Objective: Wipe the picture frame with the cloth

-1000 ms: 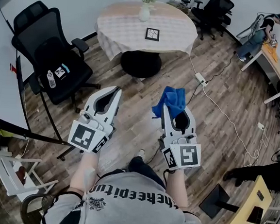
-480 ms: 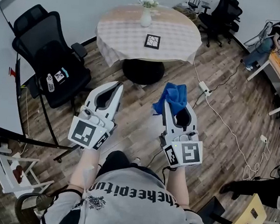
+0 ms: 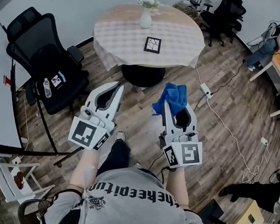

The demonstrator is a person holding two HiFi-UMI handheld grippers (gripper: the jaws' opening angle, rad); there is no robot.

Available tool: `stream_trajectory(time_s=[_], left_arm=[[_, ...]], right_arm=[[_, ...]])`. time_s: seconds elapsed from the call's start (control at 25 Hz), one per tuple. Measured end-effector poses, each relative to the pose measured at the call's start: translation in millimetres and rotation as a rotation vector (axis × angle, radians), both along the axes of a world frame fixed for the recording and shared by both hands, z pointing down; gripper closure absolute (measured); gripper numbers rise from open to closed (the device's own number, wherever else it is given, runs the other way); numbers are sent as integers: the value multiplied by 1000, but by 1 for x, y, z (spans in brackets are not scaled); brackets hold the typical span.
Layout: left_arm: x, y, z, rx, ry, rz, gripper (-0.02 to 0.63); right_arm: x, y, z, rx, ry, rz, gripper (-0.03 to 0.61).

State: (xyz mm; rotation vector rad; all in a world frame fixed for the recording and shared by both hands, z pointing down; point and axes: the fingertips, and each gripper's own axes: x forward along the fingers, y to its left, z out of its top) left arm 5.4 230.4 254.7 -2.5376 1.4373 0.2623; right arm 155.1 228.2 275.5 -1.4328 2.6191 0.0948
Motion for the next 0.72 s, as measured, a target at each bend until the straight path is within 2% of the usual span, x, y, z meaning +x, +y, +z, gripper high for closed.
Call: stream_trajectory(time_s=[0.44, 0.72], left_arm=[[-31, -108, -7, 4, -11, 76, 598], [-53, -159, -6, 3, -12, 133, 598]], right_arm=[[-37, -97, -5, 1, -8, 65, 428], [-64, -143, -4, 1, -15, 104, 428]])
